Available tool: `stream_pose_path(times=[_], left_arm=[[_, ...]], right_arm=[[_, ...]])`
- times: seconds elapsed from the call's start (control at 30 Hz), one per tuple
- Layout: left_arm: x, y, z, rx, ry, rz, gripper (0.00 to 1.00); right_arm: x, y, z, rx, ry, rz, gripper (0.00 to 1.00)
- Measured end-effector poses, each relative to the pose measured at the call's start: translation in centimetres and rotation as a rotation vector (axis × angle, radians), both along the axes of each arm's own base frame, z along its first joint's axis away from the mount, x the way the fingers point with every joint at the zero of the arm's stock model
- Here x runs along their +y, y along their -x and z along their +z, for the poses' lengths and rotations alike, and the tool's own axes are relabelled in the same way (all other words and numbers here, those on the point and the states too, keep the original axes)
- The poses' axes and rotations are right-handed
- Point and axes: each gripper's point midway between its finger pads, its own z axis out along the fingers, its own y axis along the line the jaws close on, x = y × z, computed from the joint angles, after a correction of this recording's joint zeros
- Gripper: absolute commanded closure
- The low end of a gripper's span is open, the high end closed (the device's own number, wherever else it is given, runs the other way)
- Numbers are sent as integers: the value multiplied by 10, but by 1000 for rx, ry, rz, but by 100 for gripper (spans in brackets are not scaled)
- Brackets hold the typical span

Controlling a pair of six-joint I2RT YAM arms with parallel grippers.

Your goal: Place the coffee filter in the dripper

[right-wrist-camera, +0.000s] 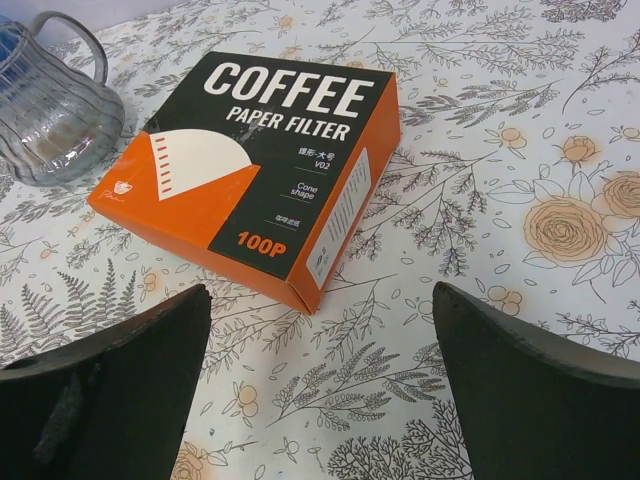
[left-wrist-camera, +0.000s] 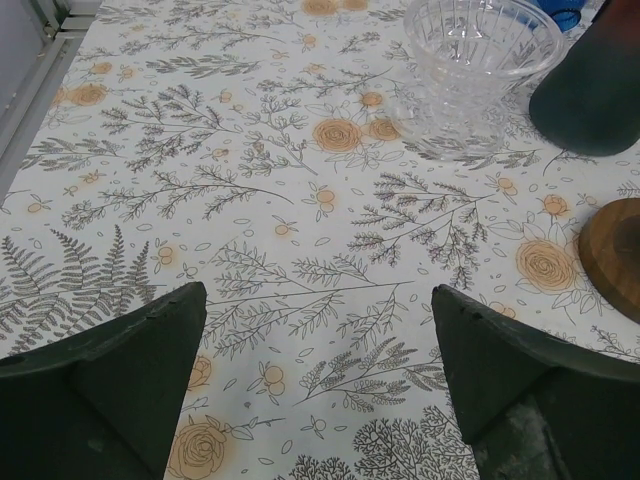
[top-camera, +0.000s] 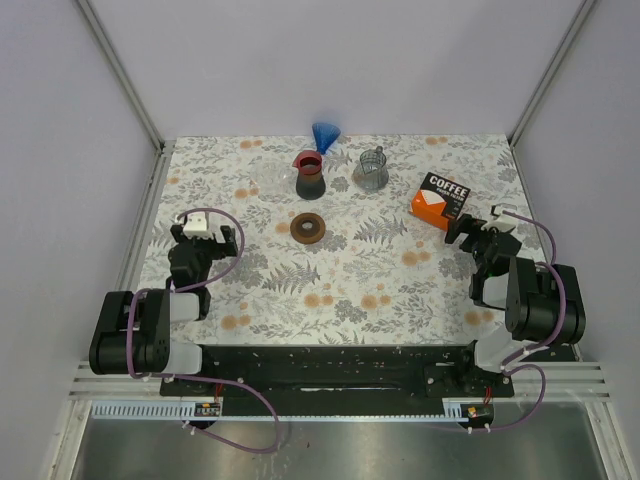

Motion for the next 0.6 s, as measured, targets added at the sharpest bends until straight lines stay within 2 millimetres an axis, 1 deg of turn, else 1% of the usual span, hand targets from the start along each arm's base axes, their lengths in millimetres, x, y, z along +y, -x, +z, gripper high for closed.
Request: stream_pose_path(times=[0.2, 0.3, 0.37, 0.43, 0.53, 0.57, 0.6], left_arm=[[-1, -2, 3, -7, -4, -4, 1], [-1, -2, 3, -7, -4, -4, 1], [-1, -2, 3, -7, -4, -5, 1], [-1, -2, 3, -7, -4, -5, 1], [-2, -4, 0, 23, -3, -9, 1], [-2, -8, 0, 50, -2, -10, 1], [-2, -12, 4, 60, -2, -11, 1]], right_arm=[[-2, 2, 4, 1, 2, -16, 1], [-8, 0, 21, 6, 5, -50, 1], [-17, -13, 40, 15, 3, -89, 1], [-29, -36, 73, 14, 5, -128, 1], [-34, -58, 118, -13, -1, -137, 0], [-33, -65, 134, -21, -8, -129, 1], [-32, -69, 142, -23, -14, -125, 1]])
